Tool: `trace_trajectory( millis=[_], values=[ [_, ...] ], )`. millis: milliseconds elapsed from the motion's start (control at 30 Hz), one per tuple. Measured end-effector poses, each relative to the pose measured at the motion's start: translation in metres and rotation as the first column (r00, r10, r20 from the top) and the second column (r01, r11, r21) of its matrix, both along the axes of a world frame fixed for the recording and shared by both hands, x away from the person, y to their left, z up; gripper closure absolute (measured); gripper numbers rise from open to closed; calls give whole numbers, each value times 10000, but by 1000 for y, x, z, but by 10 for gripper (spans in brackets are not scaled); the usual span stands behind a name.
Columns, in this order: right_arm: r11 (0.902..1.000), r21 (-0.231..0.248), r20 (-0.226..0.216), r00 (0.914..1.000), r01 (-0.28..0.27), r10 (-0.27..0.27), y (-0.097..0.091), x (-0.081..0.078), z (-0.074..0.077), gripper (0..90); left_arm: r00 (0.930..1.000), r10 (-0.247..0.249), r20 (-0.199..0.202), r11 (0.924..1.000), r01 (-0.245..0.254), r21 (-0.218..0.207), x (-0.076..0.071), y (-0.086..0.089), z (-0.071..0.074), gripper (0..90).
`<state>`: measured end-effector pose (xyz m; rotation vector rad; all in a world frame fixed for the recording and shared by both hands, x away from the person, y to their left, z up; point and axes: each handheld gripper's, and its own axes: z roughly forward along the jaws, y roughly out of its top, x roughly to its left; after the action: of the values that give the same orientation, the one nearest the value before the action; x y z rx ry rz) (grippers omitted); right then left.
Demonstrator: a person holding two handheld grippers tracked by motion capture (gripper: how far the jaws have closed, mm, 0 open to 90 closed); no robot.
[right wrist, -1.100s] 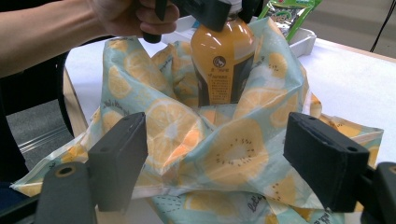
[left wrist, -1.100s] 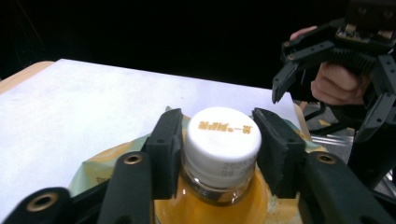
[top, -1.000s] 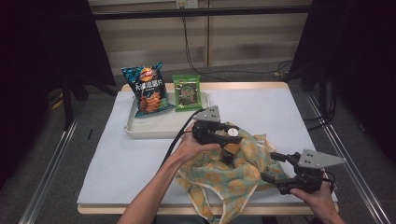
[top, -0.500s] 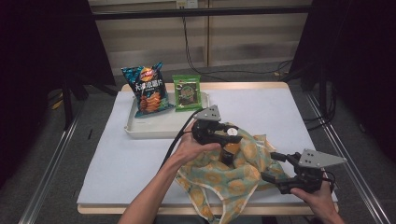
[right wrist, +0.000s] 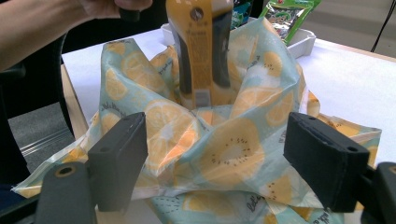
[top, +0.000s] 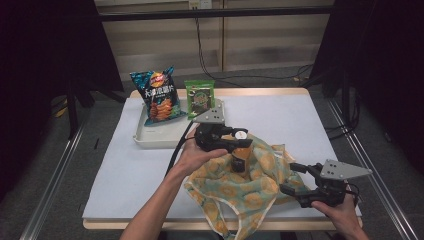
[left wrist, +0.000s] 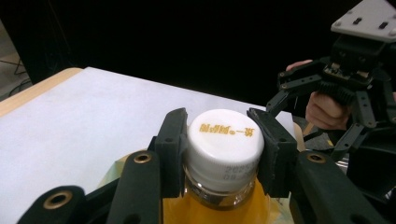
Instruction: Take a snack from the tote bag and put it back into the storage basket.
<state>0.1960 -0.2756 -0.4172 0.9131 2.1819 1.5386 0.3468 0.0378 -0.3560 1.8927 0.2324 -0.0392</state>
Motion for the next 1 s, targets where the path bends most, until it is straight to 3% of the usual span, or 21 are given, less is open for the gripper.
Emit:
trace_trajectory(
  millis=[433, 667, 1000],
  values=[
    [9999, 82, 99, 9999, -129, 128, 0, -1, 0, 199, 9998, -7, 223, 9997, 13, -262, -5, 17, 26, 590],
    [9999, 108, 100, 9999, -130, 129, 0, 0, 0, 180, 9993, 336, 166, 9991, -332, -246, 0, 25, 37, 590],
    [9995, 110, 202, 9994, 280, -282, 2, 1, 1, 44, 9971, 688, 316, 9970, -676, -376, 3, 40, 53, 590]
  ],
)
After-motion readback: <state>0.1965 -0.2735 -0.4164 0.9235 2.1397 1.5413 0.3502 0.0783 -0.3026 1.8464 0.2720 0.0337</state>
